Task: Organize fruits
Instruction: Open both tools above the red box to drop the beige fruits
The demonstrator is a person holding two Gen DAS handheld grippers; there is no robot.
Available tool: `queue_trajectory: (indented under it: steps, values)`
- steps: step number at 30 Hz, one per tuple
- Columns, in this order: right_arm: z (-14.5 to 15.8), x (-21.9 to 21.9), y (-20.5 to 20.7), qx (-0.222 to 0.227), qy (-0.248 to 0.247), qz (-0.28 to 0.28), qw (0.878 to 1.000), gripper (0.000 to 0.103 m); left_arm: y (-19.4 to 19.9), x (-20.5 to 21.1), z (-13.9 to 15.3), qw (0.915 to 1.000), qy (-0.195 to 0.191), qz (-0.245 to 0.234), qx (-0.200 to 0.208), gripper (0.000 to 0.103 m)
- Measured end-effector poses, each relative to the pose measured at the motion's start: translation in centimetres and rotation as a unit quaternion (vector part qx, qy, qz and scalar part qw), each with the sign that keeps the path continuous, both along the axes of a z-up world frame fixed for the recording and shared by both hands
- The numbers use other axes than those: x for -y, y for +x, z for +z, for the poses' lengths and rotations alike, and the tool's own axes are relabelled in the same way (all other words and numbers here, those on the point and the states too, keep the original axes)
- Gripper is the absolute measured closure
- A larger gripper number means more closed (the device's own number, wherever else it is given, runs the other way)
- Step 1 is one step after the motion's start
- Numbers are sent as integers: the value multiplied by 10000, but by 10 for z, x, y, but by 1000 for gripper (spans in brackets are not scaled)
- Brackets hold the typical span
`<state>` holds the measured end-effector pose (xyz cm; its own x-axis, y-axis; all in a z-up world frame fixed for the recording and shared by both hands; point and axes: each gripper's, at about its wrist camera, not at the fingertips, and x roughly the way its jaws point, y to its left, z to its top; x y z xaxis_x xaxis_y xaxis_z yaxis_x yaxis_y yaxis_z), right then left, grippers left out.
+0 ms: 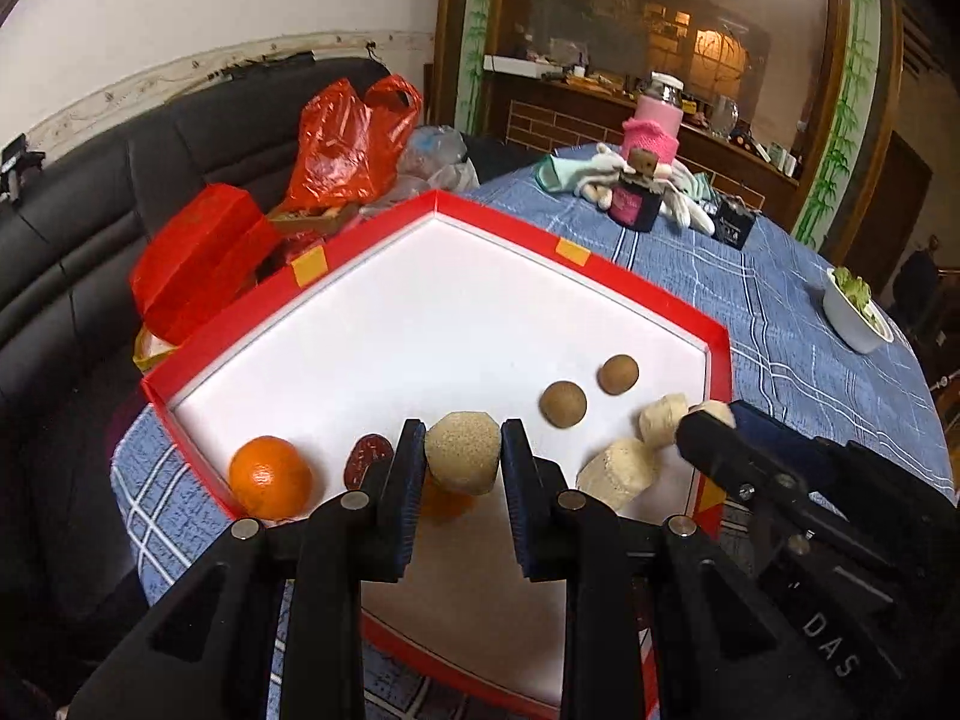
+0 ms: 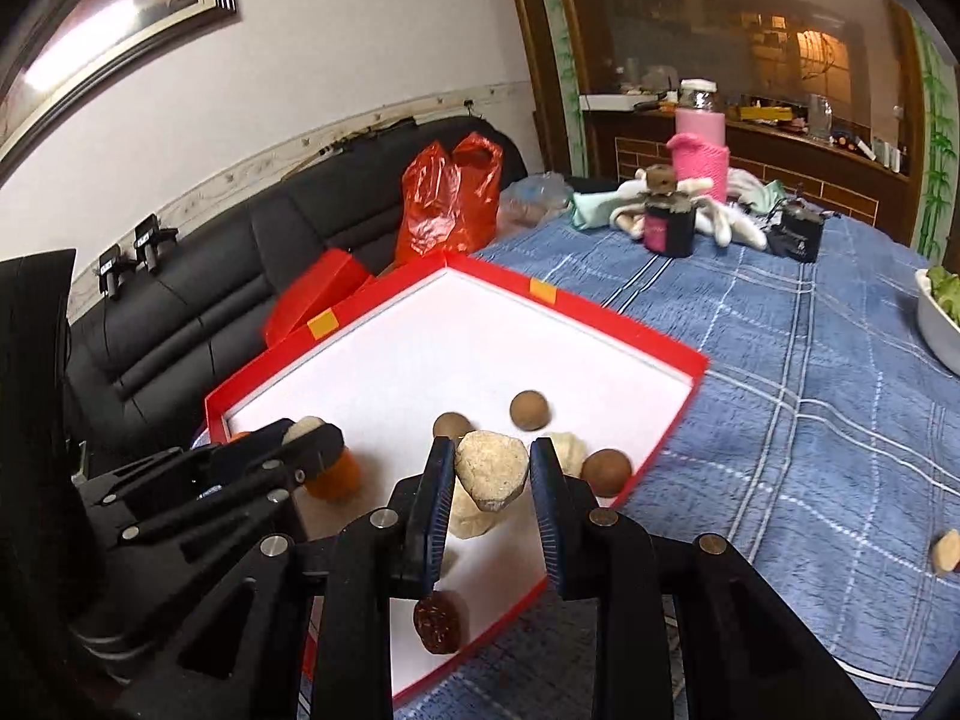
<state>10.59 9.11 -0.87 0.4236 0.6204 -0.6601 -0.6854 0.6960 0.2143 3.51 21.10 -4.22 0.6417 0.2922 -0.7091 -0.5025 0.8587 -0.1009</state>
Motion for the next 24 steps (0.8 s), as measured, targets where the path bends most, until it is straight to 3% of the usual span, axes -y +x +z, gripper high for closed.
queue_trajectory:
  steps: [7, 11, 13, 15, 18, 24]
  values:
    - [-6, -13, 8, -99, -14, -13, 9999, 77, 6, -10, 2, 10000, 49, 55, 1, 80]
    - [-9, -29, 17, -169, -103, 21, 9998, 77, 9, -19, -2, 9998, -130, 134, -95, 78]
    - [-12, -32, 20, -208, -166, 38, 9996, 74, 10, -23, -5, 9992, -178, 257, -233, 60]
    - [-10, -26, 19, -185, -133, -32, 9997, 70, 7, -25, -4, 9989, -133, 397, -205, 33]
    - [-2, -7, 19, -173, 11, -161, 9997, 57, 4, -22, 0, 9986, -48, 512, -128, 29]
    - [14, 56, 14, 95, 105, -490, 9987, 56, 1, -4, 10, 9994, -20, 359, 14, 29]
